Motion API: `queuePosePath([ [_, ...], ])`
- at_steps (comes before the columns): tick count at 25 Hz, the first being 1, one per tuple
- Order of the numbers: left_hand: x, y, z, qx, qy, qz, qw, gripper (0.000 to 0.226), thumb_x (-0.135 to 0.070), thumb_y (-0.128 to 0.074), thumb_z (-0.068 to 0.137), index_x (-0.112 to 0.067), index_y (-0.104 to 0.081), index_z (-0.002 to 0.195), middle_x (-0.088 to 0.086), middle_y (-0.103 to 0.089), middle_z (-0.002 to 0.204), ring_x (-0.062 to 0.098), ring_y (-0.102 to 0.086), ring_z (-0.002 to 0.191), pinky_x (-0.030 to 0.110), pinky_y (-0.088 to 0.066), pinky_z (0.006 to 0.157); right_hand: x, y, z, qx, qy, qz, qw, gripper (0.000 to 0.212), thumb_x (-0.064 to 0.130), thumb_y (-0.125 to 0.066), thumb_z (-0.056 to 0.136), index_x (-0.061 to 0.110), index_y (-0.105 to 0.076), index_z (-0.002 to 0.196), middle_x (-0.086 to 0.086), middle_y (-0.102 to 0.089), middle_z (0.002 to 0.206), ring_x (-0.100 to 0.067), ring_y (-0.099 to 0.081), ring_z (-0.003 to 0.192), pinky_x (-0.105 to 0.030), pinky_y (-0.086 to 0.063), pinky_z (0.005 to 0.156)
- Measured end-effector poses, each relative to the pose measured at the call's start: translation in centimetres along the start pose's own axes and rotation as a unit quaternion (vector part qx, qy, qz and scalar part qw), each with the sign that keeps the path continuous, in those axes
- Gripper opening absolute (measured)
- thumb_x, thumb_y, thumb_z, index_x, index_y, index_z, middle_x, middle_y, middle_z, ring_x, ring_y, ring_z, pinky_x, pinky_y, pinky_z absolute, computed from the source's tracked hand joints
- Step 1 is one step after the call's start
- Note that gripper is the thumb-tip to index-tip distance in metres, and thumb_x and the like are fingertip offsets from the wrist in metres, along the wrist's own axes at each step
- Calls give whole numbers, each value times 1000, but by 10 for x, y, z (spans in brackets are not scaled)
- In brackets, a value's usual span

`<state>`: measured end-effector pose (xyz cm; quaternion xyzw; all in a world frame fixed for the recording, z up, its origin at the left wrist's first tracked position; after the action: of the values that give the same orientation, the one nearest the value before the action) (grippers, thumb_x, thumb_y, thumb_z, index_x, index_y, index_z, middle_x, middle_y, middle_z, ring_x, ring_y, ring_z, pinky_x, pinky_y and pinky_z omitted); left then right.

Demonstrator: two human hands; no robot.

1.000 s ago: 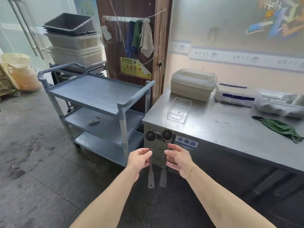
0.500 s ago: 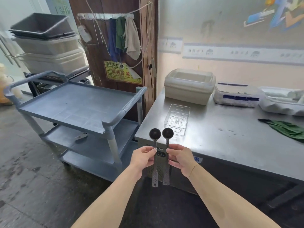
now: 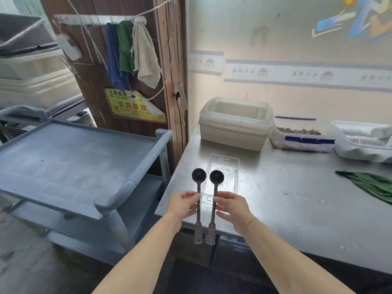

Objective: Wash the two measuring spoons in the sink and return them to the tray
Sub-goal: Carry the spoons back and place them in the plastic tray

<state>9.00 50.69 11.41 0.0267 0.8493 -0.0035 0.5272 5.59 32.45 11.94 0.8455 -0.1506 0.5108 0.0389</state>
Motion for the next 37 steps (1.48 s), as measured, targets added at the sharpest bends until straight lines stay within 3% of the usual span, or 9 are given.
queuePosePath([
  [12, -54, -35, 171, 108, 42, 42, 992, 13, -19, -74, 83, -12, -72, 94, -1, -75, 78, 13, -64, 65, 27, -51, 64, 44, -18, 134, -90, -19, 72, 993, 13, 1, -70, 83, 11, -70, 91, -6, -75, 78, -21, -69, 69, -30, -56, 68],
  [20, -57, -77, 223, 157, 66, 105, 980, 9, -20, -73, 83, -15, -73, 90, -3, -74, 75, 10, -59, 61, 24, -46, 57, 45, 5, 173, -153, -46, 94, 983, 13, 2, -70, 83, 11, -71, 91, -5, -75, 75, -20, -67, 68, -27, -55, 64],
  [26, -43, -95, 247, 126, 82, 134, 980, 2, -13, -71, 84, -11, -70, 84, 2, -68, 72, 12, -47, 52, 22, -36, 45, 32, 25, 207, -171, -79, 71, 979, 16, -3, -65, 86, 6, -68, 99, -12, -72, 84, -25, -64, 73, -37, -56, 77],
  [28, -37, -97, 253, 98, 91, 160, 978, 3, -13, -70, 84, -12, -69, 82, 5, -68, 76, 14, -44, 52, 22, -36, 45, 23, 29, 218, -179, -98, 53, 977, 17, -7, -61, 87, 6, -67, 98, -15, -72, 85, -24, -64, 71, -36, -58, 74],
  [34, -18, -107, 265, 39, 104, 248, 962, 10, -14, -69, 83, -17, -70, 73, 5, -74, 86, 14, -51, 54, 20, -40, 48, -10, 41, 246, -222, -149, -5, 964, 23, -6, -59, 86, 9, -71, 98, -15, -75, 97, -31, -72, 89, -44, -60, 85],
  [37, -15, -118, 271, 15, 104, 277, 955, 17, -13, -67, 82, -20, -68, 67, 6, -74, 88, 22, -63, 65, 27, -52, 56, -17, 42, 256, -242, -161, -27, 956, 23, -2, -61, 83, 17, -72, 90, -11, -75, 100, -31, -70, 97, -43, -57, 91],
])
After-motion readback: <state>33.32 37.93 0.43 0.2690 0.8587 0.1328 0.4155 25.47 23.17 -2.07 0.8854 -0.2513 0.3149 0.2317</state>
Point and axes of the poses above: each hand's wrist, its own z-axis towards the middle knuckle, its own y-axis out of the back of the hand, x = y × z, the point moved 8 cm from there along z, towards the middle knuckle
